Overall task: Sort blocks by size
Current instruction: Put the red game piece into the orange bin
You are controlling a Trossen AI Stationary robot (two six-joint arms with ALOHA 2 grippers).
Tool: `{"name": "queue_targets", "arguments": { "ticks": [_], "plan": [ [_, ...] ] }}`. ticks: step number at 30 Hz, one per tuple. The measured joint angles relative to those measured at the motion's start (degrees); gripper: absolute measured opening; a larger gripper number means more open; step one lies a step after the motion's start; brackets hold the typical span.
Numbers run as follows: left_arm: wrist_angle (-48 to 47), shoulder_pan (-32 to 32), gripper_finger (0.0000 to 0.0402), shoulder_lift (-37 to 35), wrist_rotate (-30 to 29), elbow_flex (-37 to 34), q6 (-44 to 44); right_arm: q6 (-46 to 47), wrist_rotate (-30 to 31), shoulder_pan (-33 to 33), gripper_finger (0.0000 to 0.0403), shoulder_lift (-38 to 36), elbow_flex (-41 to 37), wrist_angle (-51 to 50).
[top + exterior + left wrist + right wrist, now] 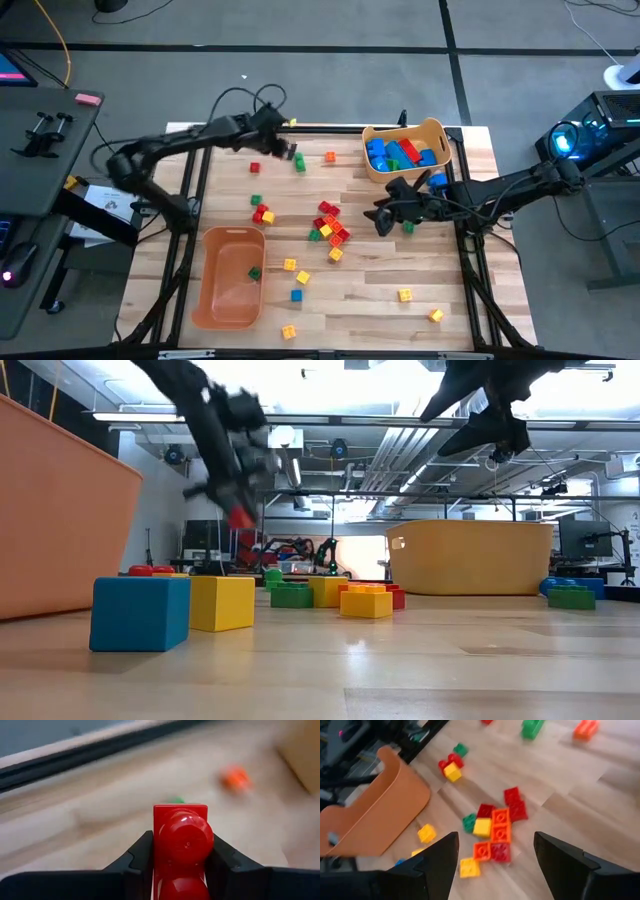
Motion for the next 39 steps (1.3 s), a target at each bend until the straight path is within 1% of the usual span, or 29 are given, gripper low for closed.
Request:
{"name": "queue_targets", "arguments": {
  "ticks": [3,5,7,10,14,17,19,21,24,28,31,34,37,39],
  "plan": [
    [-7.6,-8.2,0.0093,-7.2,0.4,0.0,3.0,-1.3,3.0,0.0,0.0256,0.0,0.0,0.0],
    [-12.2,-15.6,0.0093,-11.7,0.5,0.0,0.8,-2.5,4.1,0.0,0.0256,0.0,0.0,0.0],
    [-15.2,-24.2,0.0093,-15.4,0.5,0.0,-3.9,-3.4,4.2,0.0,0.0256,0.0,0.0,0.0],
    [-15.8,-38.1,0.0093,-19.5,0.3,0.0,-12.2,-4.0,4.1,-0.2,0.0256,0.0,0.0,0.0],
    [-16.0,-55.3,0.0093,-21.6,-2.3,0.0,-24.2,-4.1,4.0,-0.4,0.0256,0.0,0.0,0.0],
    [-17.7,-64.1,0.0101,-21.2,-4.4,0.0,-33.3,-4.1,3.9,-0.6,0.0256,0.0,0.0,-0.1],
    [-19.3,-67.6,0.0119,-20.4,-4.6,0.0,-38.7,-4.1,3.6,-0.8,0.0256,0.0,0.0,-0.1],
    [-21.7,-69.5,0.0141,-19.6,-4.5,0.0,-43.3,-4.1,3.0,-1.2,0.0256,0.0,0.0,0.0],
    [-25.6,-70.0,0.0175,-18.8,-4.3,0.0,-49.1,-4.1,1.4,-2.0,0.0256,0.0,0.0,-0.1],
    [-27.9,-69.0,0.0220,-18.6,-1.1,0.0,-50.4,-4.1,0.7,-2.7,0.0256,0.0,0.0,0.0],
    [-27.9,-67.7,0.0249,-18.7,0.3,0.0,-47.9,-4.0,0.6,-2.8,0.0256,0.0,0.0,0.0],
    [-28.0,-64.9,0.0267,-19.1,0.4,0.0,-44.5,-3.9,-0.2,-2.8,0.0256,0.0,0.0,0.0],
    [-27.4,-58.7,0.0271,-19.6,-2.6,0.0,-39.8,-3.9,-0.4,-2.8,0.0256,0.0,0.0,0.1],
    [-24.9,-52.5,0.0272,-19.7,-4.0,0.0,-35.3,-3.9,-0.4,-2.8,0.0256,0.0,0.0,0.1]
  ]
}}
